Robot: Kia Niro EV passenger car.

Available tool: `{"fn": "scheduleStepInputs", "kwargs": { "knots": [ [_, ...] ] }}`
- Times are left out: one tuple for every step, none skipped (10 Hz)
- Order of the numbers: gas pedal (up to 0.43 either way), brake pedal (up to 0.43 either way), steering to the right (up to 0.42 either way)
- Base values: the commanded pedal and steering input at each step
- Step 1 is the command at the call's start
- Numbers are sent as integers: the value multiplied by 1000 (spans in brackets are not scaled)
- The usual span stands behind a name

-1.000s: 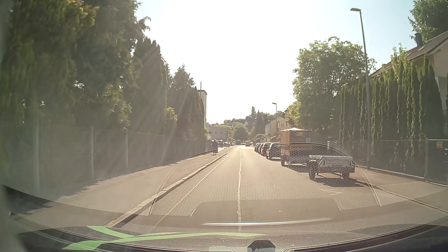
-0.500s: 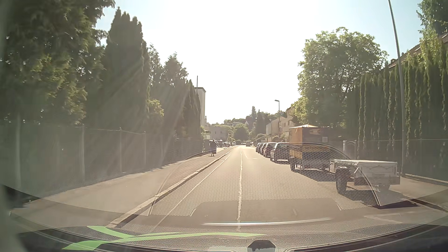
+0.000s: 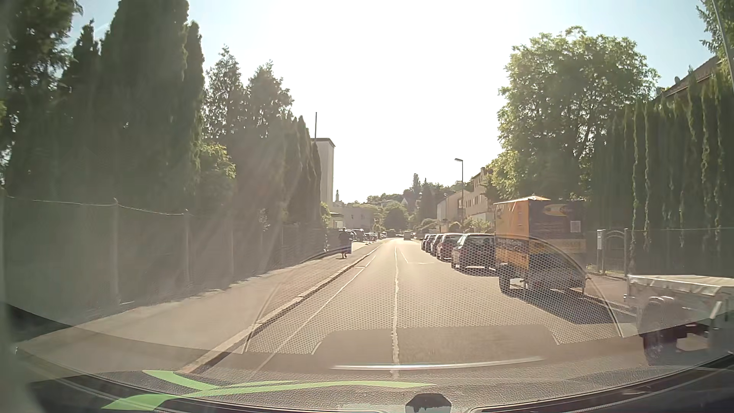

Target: Follow the waypoints while adhering to traffic rules and regulations

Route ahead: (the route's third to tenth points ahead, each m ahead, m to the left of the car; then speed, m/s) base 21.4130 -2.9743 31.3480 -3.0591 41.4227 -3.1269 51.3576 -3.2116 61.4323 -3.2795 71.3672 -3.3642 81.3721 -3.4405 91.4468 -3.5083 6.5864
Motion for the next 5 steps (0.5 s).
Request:
{"fn": "scheduleStepInputs", "kwargs": {
  "knots": [
    [47,0,-2],
    [47,0,-2],
    [47,0,-2],
    [47,0,-2],
    [47,0,-1]
  ]
}}
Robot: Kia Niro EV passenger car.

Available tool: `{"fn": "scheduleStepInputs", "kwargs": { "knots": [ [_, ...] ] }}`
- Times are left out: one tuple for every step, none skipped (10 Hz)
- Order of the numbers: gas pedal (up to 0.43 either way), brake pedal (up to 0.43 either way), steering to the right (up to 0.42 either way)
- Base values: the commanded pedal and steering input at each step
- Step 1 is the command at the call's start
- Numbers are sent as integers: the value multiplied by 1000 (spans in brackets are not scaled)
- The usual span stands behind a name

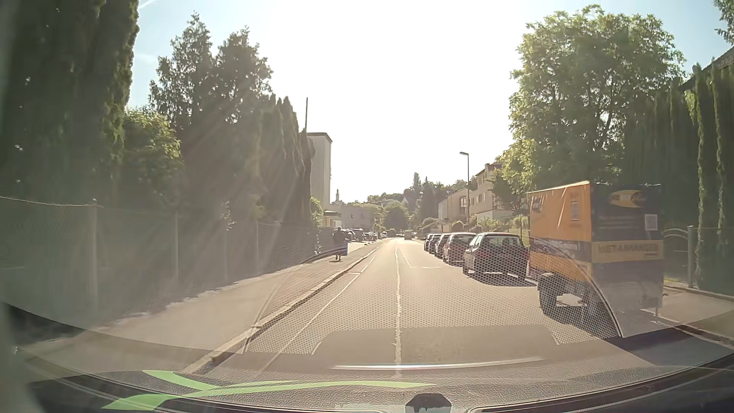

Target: Follow the waypoints while adhering to traffic rules and regulations

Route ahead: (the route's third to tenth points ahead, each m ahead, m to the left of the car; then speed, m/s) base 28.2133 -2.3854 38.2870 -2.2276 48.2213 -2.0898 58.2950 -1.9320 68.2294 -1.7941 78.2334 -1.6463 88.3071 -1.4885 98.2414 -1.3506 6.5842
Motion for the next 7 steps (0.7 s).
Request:
{"fn": "scheduleStepInputs", "kwargs": {
  "knots": [
    [47,0,1],
    [47,0,1],
    [47,0,1],
    [47,0,1],
    [47,0,1],
    [47,0,2],
    [47,0,3]
  ]
}}
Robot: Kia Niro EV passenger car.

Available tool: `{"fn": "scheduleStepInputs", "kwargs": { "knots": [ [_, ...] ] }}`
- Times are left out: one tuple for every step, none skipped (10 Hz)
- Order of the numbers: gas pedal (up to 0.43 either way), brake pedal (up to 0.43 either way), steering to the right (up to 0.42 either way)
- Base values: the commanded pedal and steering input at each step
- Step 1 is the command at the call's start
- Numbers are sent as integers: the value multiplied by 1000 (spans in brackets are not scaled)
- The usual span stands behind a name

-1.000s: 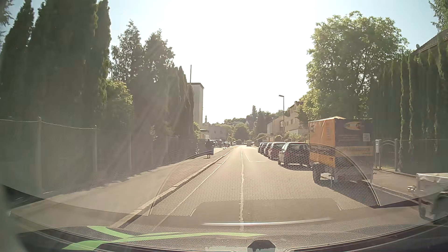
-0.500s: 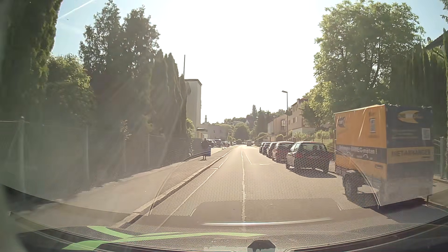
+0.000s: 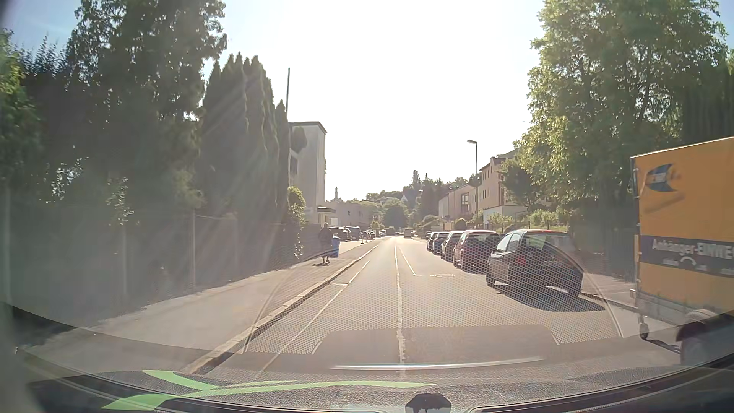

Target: Follow the waypoints while adhering to traffic rules and regulations

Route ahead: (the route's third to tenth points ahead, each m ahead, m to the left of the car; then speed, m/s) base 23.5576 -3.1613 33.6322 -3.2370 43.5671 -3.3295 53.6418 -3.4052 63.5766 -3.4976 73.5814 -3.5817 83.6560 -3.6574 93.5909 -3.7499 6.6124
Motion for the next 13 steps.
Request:
{"fn": "scheduleStepInputs", "kwargs": {
  "knots": [
    [47,0,3],
    [47,0,4],
    [47,0,4],
    [47,0,4],
    [39,0,4],
    [39,0,4],
    [39,0,4],
    [39,0,3],
    [39,0,4],
    [39,0,3],
    [39,0,3],
    [39,0,2],
    [39,0,2]
  ]
}}
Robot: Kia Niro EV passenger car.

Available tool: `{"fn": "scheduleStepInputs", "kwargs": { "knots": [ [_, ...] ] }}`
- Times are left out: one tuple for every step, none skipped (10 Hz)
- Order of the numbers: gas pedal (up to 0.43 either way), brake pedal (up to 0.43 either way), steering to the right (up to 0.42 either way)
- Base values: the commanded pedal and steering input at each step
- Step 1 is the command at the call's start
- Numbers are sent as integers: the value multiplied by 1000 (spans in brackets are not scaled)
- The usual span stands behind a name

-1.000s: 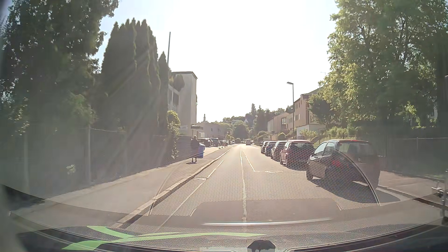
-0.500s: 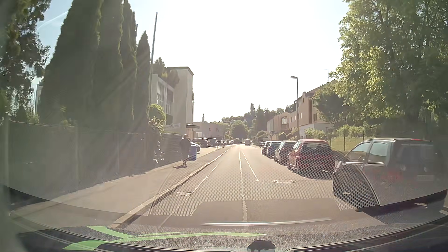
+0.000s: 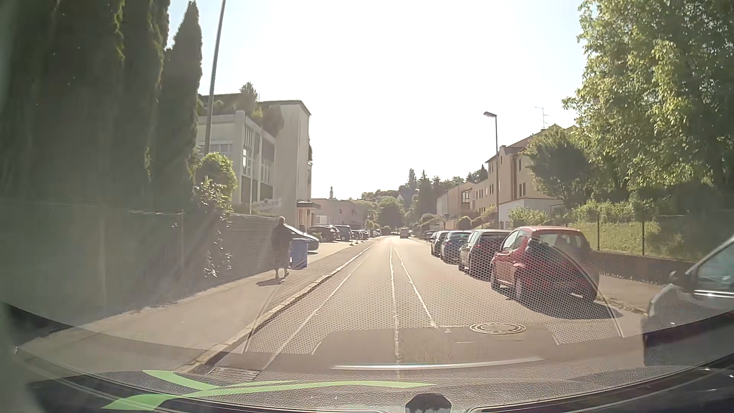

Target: Follow the waypoints while adhering to traffic rules and regulations

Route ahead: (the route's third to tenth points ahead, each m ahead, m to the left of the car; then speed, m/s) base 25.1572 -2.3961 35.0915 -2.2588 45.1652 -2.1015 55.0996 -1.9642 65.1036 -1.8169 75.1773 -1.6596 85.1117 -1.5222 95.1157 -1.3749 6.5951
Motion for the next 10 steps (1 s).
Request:
{"fn": "scheduleStepInputs", "kwargs": {
  "knots": [
    [39,0,3],
    [39,0,3],
    [39,0,2],
    [39,0,2],
    [47,0,2],
    [47,0,2],
    [47,0,2],
    [47,0,2],
    [47,0,1],
    [47,0,1]
  ]
}}
